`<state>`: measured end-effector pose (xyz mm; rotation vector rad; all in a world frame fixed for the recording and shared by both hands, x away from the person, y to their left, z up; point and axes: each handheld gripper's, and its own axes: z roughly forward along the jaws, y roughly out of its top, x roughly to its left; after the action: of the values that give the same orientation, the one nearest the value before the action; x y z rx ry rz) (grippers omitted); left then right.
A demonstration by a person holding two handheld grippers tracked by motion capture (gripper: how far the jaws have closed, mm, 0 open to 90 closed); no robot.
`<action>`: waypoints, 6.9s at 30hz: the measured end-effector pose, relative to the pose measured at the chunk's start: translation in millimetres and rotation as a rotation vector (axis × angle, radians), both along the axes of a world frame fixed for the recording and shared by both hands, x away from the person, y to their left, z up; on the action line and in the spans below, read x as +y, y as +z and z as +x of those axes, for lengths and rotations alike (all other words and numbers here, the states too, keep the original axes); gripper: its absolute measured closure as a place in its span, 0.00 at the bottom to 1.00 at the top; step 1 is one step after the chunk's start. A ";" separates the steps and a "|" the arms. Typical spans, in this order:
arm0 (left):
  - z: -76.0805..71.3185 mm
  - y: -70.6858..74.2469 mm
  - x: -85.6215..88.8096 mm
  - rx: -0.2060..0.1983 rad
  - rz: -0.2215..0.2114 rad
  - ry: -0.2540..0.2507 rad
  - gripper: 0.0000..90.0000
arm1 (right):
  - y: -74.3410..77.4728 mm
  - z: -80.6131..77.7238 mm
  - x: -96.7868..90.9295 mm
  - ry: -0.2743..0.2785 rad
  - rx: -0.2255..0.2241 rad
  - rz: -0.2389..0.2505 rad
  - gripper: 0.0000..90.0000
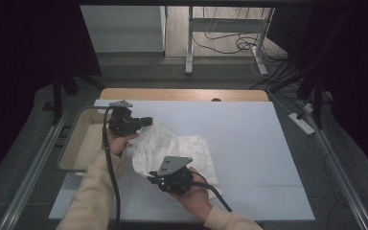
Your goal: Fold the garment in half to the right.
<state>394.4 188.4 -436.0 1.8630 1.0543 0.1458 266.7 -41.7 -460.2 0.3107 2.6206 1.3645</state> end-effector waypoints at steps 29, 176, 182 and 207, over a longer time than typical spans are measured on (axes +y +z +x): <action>3.1 -5.3 -25.4 -0.002 0.018 -0.028 0.96 | -6.8 -3.1 -41.8 -0.069 0.002 -0.025 0.90; 36.0 -39.1 -120.2 -0.026 0.162 -0.139 0.48 | -23.4 24.4 -146.4 -0.322 0.103 -0.096 0.89; 34.6 -40.4 -118.4 -0.023 0.168 -0.138 0.48 | -25.5 26.3 -148.4 -0.312 0.116 -0.121 0.96; 35.1 -42.0 -123.6 -0.023 0.187 -0.156 0.48 | -28.9 23.1 -170.7 -0.337 0.122 -0.130 0.68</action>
<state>429.5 64.8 -478.0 2.0987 0.9008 0.1794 289.8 -212.5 -489.0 0.7963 2.5817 1.0903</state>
